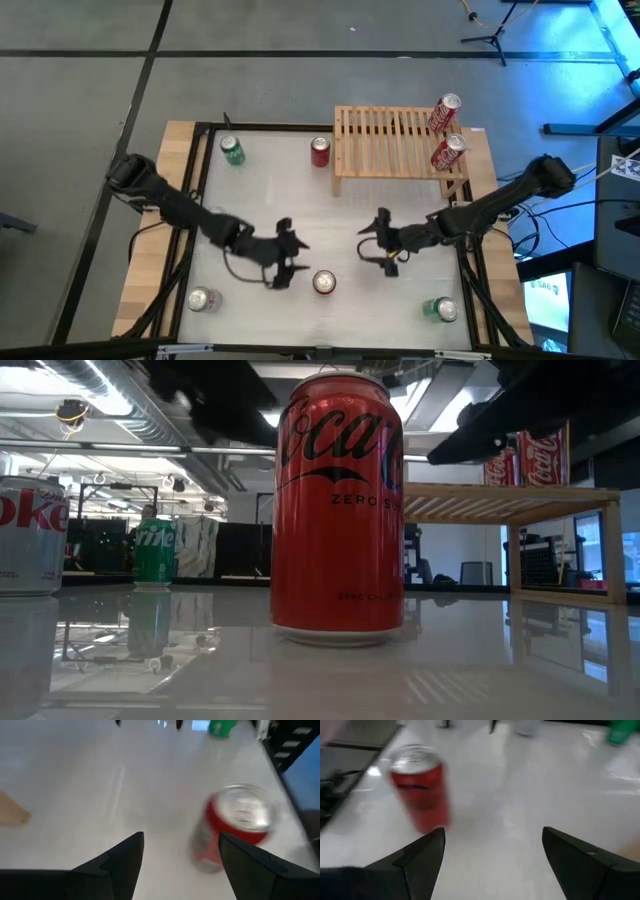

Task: Place canned beverage on shelf
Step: Put the bottom red black soda can on the shelf

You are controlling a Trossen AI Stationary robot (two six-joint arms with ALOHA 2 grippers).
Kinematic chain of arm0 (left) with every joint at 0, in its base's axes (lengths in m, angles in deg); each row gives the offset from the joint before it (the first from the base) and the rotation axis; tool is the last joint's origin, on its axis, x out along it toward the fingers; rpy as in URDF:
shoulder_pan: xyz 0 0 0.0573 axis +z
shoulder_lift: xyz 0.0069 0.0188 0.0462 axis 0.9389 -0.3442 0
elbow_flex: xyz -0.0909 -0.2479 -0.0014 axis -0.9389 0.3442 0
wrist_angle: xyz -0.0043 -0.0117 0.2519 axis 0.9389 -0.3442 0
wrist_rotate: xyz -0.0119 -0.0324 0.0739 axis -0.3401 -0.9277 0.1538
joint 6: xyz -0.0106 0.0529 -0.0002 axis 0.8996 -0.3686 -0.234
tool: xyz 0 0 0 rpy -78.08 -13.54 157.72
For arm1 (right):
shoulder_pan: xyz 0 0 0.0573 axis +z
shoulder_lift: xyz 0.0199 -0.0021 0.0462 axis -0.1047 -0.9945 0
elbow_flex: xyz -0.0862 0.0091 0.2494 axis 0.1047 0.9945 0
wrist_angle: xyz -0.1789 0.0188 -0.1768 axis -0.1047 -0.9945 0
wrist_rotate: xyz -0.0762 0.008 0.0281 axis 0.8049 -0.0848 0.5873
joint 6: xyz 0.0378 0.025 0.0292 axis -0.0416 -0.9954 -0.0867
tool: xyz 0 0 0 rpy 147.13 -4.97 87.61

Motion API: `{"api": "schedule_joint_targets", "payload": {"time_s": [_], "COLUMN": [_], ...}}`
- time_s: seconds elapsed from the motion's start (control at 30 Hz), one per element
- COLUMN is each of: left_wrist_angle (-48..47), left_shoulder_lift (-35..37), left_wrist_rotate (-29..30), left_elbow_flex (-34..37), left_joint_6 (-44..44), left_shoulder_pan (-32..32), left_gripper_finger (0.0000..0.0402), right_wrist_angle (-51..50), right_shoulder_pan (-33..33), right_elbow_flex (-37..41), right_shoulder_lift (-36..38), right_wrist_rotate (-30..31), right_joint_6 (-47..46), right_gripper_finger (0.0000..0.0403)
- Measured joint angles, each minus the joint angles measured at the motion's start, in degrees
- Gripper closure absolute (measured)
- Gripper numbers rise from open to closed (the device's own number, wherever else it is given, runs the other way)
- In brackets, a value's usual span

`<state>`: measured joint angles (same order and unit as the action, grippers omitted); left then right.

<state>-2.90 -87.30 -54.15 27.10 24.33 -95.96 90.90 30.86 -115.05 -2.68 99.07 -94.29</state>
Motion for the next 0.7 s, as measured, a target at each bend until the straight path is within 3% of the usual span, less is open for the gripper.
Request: {"api": "schedule_joint_targets", "payload": {"time_s": [0.13,0.33,0.6,0.7], "left_wrist_angle": [1.29,8.67,19.18,20.92], "left_shoulder_lift": [-2.08,-8.86,-17.82,-19.95], "left_wrist_rotate": [5.55,8.61,13.16,15.12], "left_elbow_flex": [0.00,0.00,0.00,0.00], "left_joint_6": [6.42,12.96,15.64,15.84], "left_shoulder_pan": [-6.06,-12.14,-14.37,-14.16], "left_gripper_finger": [0.0154,0.0154,0.0154,0.0154], "right_wrist_angle": [9.70,21.95,36.12,37.26], "right_shoulder_pan": [2.30,5.06,5.57,5.54], "right_elbow_flex": [0.02,-0.05,-0.07,-1.38], "right_shoulder_lift": [-5.80,-12.18,-20.72,-23.62], "right_wrist_rotate": [-3.13,-4.46,-3.61,-1.75], "right_joint_6": [0.74,1.00,-1.08,-1.43], "right_gripper_finger": [0.0075,0.0075,0.0075,0.0075]}}
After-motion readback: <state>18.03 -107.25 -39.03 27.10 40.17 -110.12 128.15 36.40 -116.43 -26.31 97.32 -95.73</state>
